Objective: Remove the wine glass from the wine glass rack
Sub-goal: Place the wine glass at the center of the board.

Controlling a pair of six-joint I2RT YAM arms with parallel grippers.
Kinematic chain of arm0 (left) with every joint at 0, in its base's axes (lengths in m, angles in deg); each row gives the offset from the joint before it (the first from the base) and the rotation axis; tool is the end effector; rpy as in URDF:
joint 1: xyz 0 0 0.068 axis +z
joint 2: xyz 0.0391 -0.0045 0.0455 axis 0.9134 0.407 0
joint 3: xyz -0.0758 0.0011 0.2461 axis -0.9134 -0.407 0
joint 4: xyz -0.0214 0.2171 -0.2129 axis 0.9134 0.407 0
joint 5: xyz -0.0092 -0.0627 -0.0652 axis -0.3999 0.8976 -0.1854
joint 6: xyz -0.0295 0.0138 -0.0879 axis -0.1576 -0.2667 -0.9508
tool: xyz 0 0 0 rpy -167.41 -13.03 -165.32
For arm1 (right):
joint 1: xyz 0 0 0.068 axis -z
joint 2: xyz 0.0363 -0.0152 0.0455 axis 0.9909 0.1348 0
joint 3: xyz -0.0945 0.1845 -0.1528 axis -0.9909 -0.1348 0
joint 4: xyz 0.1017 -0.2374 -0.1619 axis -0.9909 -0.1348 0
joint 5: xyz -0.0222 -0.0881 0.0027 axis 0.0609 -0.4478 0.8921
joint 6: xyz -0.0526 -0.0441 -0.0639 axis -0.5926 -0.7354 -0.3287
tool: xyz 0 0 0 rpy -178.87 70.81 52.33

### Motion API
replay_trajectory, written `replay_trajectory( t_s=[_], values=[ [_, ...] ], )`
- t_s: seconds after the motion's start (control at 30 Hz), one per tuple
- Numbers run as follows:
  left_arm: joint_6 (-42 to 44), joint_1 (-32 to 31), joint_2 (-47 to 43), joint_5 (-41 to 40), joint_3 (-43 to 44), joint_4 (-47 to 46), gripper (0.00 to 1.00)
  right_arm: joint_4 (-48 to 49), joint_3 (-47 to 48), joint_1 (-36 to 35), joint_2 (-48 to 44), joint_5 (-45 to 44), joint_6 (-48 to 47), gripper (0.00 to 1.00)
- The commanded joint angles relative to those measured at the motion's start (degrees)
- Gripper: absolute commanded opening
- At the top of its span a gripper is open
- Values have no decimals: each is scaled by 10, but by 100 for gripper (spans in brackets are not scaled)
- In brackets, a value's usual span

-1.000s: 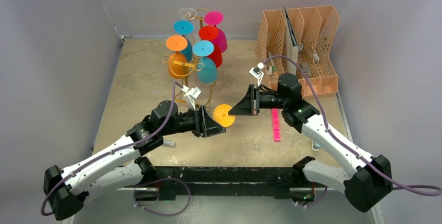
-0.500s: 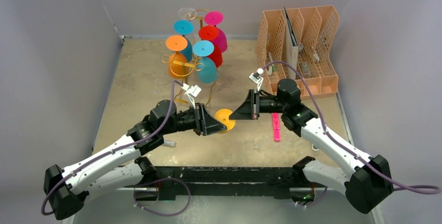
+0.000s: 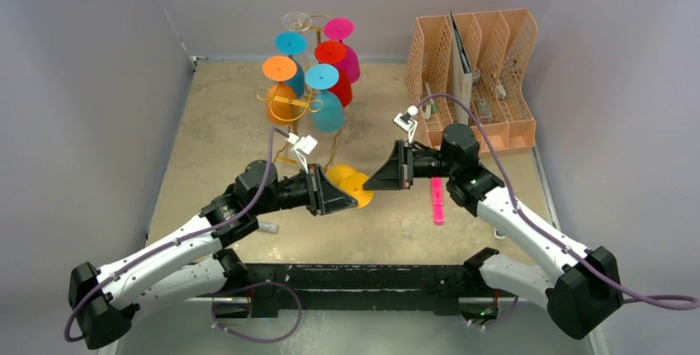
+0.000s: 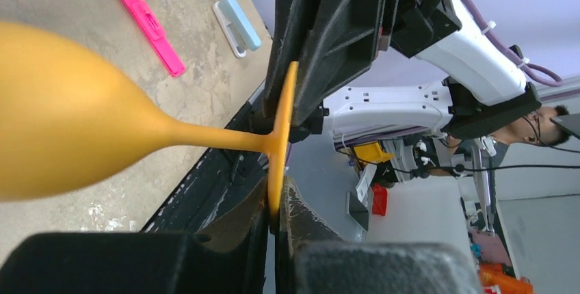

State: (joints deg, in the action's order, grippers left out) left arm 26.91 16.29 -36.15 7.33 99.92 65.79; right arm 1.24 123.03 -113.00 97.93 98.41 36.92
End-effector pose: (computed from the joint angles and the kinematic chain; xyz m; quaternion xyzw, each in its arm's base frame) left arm 0.1677 -0.2465 0.2792 0.0786 0.7528 -0.5968 0.2665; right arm 0.2328 0.2192 0.2862 -0.1816 0.6853 0.6667 0.2299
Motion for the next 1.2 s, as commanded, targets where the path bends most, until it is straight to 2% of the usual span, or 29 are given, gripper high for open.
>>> replay_trajectory(
  t_s=[0.0, 0.1, 0.2, 0.27, 0.43, 0.57, 0.63, 0.73, 0.83, 1.0, 1.07, 1.17],
  values=[
    [-9, -11, -5, 15, -17, -59, 0, -88, 65, -3, -22, 65, -29, 24],
    [32, -13, 8, 12, 16, -2, 0, -259, 123, -3, -41, 49, -131, 52],
    [80, -18, 34, 22, 58, 74, 0, -377, 174, -2, -61, -13, -193, 77],
    [108, -21, 44, 28, 75, 110, 0, -434, 218, -3, -58, -33, -232, 85],
    [169, -23, 24, 52, 67, 118, 0, -515, 307, -3, -38, -98, -271, 91],
    [223, -24, 1, 61, 62, 136, 0, -578, 339, 2, -16, -200, -287, 95],
    [270, -24, -5, 86, 53, 142, 0, -595, 346, 14, 2, -217, -275, 96],
    [345, -24, -11, 103, 56, 188, 0, -576, 349, 45, 20, -162, -236, 96],
    [408, -24, -20, 144, 50, 187, 0, -512, 327, 74, 24, -111, -197, 96],
    [524, -24, -36, 252, 50, 192, 0, -433, 293, 120, 57, 15, -134, 99],
    [570, -24, -49, 291, 57, 195, 0, -460, 293, 123, 68, 14, -141, 99],
    [624, -24, -74, 299, 57, 198, 0, -503, 302, 123, 79, 19, -196, 99]
  ],
)
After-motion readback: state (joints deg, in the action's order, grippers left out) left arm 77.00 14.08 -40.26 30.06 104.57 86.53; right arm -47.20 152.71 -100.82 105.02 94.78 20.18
